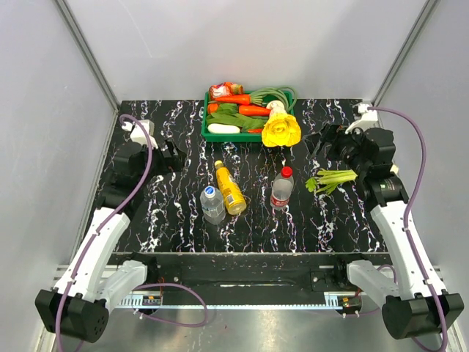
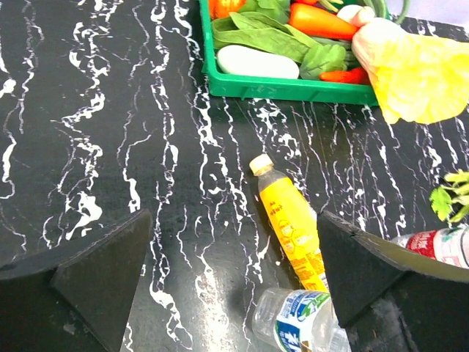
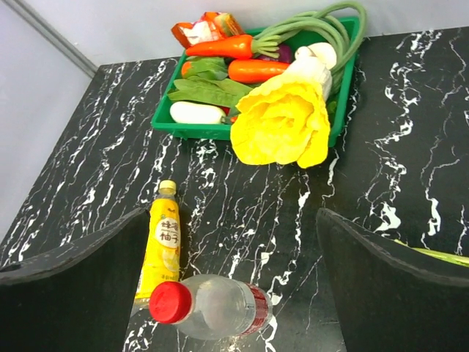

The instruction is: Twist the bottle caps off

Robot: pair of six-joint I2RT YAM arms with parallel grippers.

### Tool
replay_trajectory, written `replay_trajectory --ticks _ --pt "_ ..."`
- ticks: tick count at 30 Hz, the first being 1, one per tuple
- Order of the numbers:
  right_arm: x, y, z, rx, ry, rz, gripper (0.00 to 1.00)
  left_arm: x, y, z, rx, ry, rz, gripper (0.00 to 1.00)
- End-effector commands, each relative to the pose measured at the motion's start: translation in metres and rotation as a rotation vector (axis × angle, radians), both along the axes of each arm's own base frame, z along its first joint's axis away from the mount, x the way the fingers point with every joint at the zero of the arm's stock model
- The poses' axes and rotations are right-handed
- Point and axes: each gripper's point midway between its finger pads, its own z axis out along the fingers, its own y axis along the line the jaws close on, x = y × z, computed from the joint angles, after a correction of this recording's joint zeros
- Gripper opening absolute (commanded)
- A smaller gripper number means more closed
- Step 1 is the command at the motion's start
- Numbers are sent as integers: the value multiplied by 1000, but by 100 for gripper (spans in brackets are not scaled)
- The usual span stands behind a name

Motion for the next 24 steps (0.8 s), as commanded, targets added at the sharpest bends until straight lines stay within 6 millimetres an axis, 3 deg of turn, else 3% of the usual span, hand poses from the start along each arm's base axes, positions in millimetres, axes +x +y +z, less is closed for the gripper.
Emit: replay_trajectory --ticks 1,7,11,18,24 --pt "-11 17 33 10 -56 106 100 -1 -18 29 -33 -85 -111 99" --pt "-24 58 29 -48 -24 219 100 -7 -30 29 -62 -95 -187 99" --pt "-31 78 7 -117 9 219 100 -9 -40 26 -83 -77 -237 99" --pt "-33 85 -50 -224 87 156 93 -10 -46 17 -109 -39 -262 99" --pt "-28 84 -84 -247 135 126 87 -13 -47 16 -107 -40 -274 99"
